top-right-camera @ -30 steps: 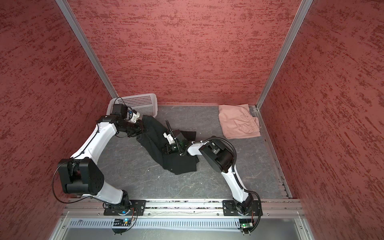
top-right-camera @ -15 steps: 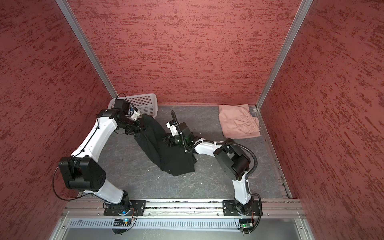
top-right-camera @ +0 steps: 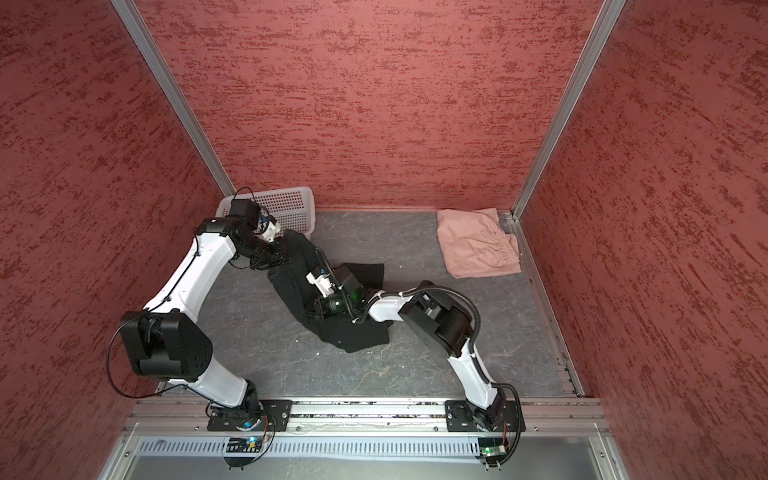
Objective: Fold and stack the shorts
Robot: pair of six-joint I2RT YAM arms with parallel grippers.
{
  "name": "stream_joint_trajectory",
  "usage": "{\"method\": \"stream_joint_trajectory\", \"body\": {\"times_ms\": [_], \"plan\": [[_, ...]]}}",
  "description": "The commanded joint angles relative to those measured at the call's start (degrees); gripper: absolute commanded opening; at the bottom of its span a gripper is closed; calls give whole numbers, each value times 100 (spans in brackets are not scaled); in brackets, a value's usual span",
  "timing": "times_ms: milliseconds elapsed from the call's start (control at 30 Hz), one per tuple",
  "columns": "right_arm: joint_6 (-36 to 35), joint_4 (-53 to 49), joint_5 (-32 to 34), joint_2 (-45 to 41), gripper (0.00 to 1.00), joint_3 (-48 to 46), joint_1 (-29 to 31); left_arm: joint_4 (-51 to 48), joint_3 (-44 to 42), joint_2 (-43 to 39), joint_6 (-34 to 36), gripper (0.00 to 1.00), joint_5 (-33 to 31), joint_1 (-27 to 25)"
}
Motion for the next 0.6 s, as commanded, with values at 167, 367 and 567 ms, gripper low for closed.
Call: {"method": "stream_joint_trajectory", "body": {"times_ms": [167,367,567], "plan": [[-413,-328,889,-812,7,-326,-657,63,25,21,169,0,-4,-6],[-653,-485,1145,-620,5,-109,-1190,68,91,32,178,0,31,-8],[-581,-469,836,140,1,698,-1210,76,58,-46,183,0,40,-15]]}}
